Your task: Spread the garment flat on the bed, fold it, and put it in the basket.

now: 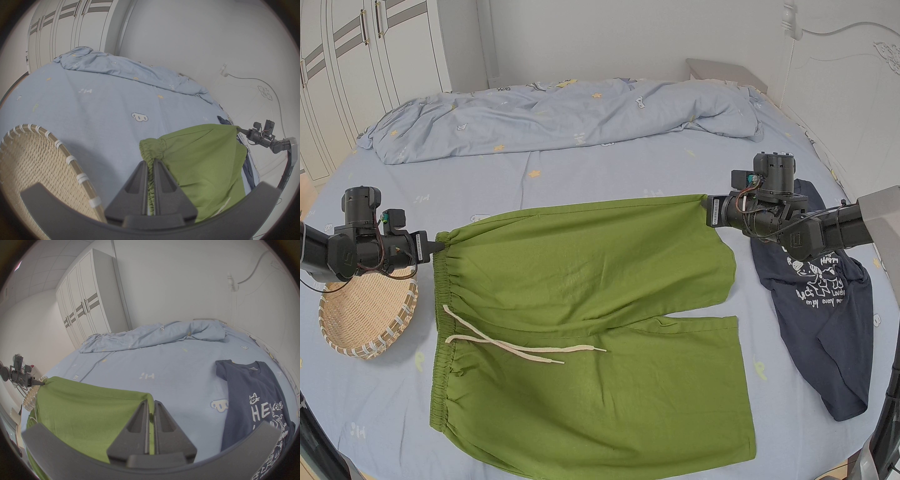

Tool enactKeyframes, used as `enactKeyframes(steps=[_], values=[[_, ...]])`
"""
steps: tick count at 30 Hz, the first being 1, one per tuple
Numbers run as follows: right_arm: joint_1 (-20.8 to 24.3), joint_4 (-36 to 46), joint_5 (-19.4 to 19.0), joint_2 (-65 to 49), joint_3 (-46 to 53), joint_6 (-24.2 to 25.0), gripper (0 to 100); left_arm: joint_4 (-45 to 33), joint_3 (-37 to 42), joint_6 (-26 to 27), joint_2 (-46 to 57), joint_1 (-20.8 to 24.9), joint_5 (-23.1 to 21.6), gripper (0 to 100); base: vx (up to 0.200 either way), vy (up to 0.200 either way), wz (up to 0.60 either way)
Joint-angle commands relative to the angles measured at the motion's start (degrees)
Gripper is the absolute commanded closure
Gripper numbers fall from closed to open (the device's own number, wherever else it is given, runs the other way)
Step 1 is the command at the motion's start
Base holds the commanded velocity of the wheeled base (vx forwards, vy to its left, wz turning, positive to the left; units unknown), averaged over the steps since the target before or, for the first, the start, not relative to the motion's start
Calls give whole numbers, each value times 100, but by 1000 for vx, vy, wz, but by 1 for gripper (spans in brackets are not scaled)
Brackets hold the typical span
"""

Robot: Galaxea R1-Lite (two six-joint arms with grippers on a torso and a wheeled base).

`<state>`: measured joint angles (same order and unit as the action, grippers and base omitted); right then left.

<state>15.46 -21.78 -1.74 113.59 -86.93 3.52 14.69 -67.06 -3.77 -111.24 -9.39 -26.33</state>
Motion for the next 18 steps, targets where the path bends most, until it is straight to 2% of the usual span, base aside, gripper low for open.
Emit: enactKeyframes(steps=[1, 18], values=[[-25, -45, 7, 506, -342, -1, 100, 16, -237, -10, -363, -28, 67, 100, 0, 0, 0], [-8, 8, 7, 875, -1291, -1, 100, 16, -396, -19, -451, -160, 84, 100, 0, 0, 0]])
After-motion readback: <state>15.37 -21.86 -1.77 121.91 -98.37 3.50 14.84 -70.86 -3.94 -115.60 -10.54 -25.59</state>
